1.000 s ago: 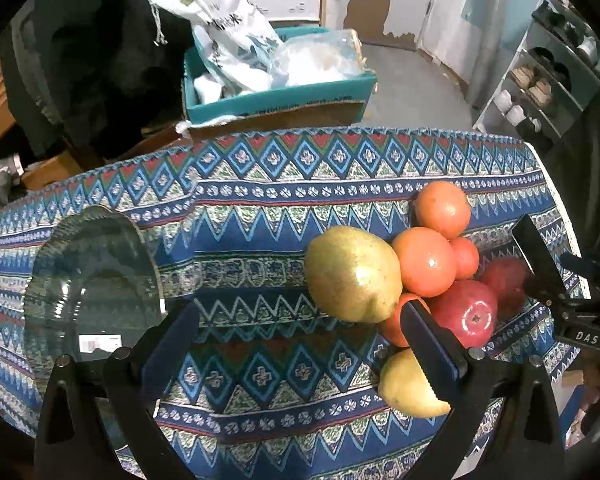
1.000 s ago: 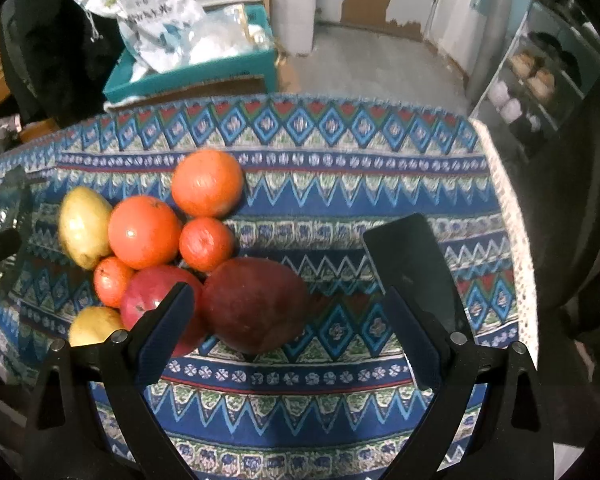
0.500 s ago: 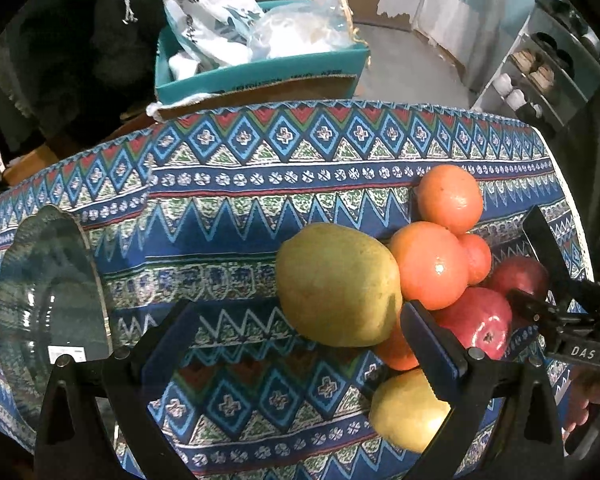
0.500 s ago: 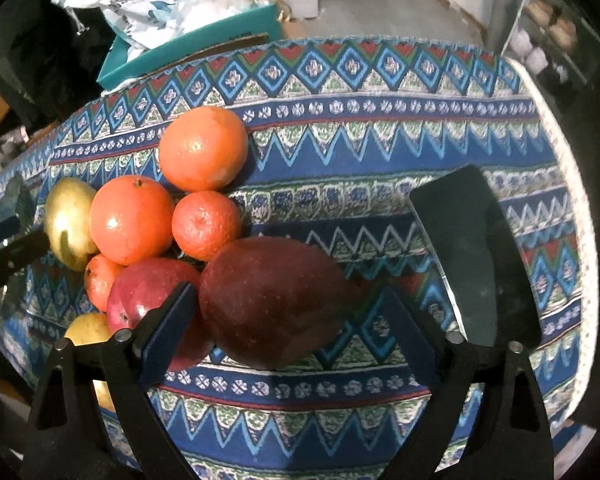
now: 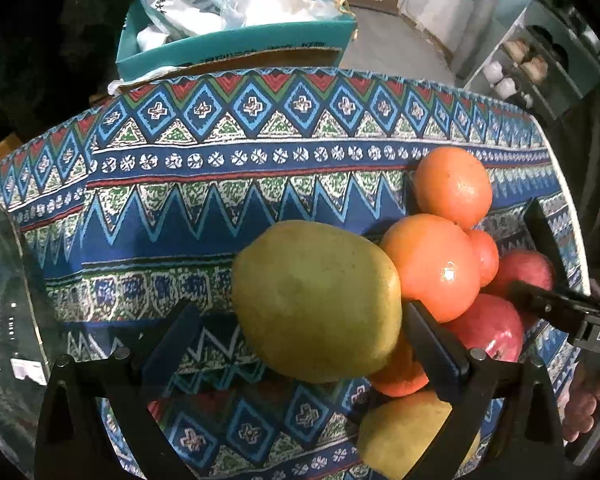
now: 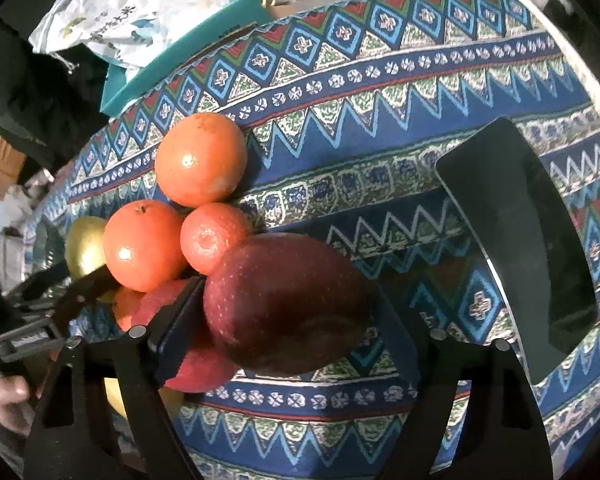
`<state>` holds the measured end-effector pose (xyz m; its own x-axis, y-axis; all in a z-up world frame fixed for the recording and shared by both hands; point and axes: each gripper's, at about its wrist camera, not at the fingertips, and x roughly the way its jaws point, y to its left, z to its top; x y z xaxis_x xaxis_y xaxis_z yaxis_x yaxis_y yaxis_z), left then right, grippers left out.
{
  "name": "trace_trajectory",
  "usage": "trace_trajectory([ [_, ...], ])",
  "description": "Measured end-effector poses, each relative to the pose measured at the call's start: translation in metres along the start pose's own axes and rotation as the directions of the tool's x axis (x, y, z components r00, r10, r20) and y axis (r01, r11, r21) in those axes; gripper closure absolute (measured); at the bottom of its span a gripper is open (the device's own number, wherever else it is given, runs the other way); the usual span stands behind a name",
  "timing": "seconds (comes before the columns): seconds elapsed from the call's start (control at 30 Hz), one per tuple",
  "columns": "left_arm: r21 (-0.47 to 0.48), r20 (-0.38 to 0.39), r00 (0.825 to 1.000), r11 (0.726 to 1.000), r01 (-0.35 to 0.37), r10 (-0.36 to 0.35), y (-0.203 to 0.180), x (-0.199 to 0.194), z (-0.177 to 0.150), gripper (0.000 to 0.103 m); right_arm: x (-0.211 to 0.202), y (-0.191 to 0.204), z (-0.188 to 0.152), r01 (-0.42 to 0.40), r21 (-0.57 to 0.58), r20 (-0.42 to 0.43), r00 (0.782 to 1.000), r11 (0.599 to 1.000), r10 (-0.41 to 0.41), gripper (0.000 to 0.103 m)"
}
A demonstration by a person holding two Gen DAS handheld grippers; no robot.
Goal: Organize fruits
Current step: 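Move the left tool to the large yellow pear while the right tool approaches the red apple, then close the left tool on the yellow pear while the right tool grasps the red apple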
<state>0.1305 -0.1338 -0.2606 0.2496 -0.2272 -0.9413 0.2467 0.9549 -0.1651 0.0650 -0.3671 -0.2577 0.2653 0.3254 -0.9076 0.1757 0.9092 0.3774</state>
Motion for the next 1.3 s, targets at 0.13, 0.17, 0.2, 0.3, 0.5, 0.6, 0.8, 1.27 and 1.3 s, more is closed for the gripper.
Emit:
trace_trajectory([
  [0.13, -0.035, 0.014, 0.998, 0.997, 0.068, -0.067, 0.010, 0.002, 0.004, 0.003, 0.000, -0.002, 0.002, -0.010, 0.005, -0.009, 1.000, 1.000, 0.010, 0.024],
  [0.17, -0.028, 0.022, 0.996, 0.996, 0.087, -0.087, 0.011, 0.001, 0.003, 0.009, 0.000, -0.001, 0.002, -0.007, 0.001, -0.007, 1.000, 1.000, 0.007, 0.024],
  [0.2, -0.026, 0.024, 0.994, 0.994, 0.107, -0.106, 0.011, 0.000, 0.003, 0.016, 0.000, 0.001, 0.002, 0.000, -0.006, -0.002, 1.000, 1.000, 0.000, 0.024],
  [0.3, -0.023, 0.028, 0.990, 0.990, 0.141, -0.141, 0.010, -0.003, 0.004, 0.025, -0.003, 0.007, 0.001, 0.079, -0.062, 0.023, 0.997, 0.995, -0.078, 0.024],
  [0.5, 0.027, 0.015, 0.997, 0.997, 0.077, -0.078, 0.000, -0.006, 0.000, 0.025, -0.010, 0.018, 0.001, 0.222, -0.150, 0.096, 0.973, 0.963, -0.209, 0.024],
  [0.6, 0.046, 0.021, 0.999, 0.998, 0.033, -0.034, -0.002, -0.009, -0.002, 0.025, -0.014, 0.025, 0.003, 0.264, -0.175, 0.130, 0.961, 0.948, -0.244, 0.024],
  [0.8, 0.018, 0.057, 0.998, 1.000, 0.022, -0.023, 0.010, -0.017, -0.005, 0.026, -0.023, 0.036, 0.004, 0.302, -0.201, 0.188, 0.946, 0.932, -0.266, 0.024],
  [1.27, 0.086, 0.108, 0.994, 0.996, -0.035, 0.026, 0.001, -0.030, -0.001, 0.026, -0.026, 0.055, -0.001, 0.336, -0.237, 0.223, 0.932, 0.912, -0.286, 0.024],
  [1.3, 0.083, 0.108, 0.994, 0.996, -0.032, 0.023, 0.001, -0.030, 0.000, 0.026, -0.023, 0.054, -0.002, 0.338, -0.237, 0.217, 0.932, 0.911, -0.290, 0.024],
])
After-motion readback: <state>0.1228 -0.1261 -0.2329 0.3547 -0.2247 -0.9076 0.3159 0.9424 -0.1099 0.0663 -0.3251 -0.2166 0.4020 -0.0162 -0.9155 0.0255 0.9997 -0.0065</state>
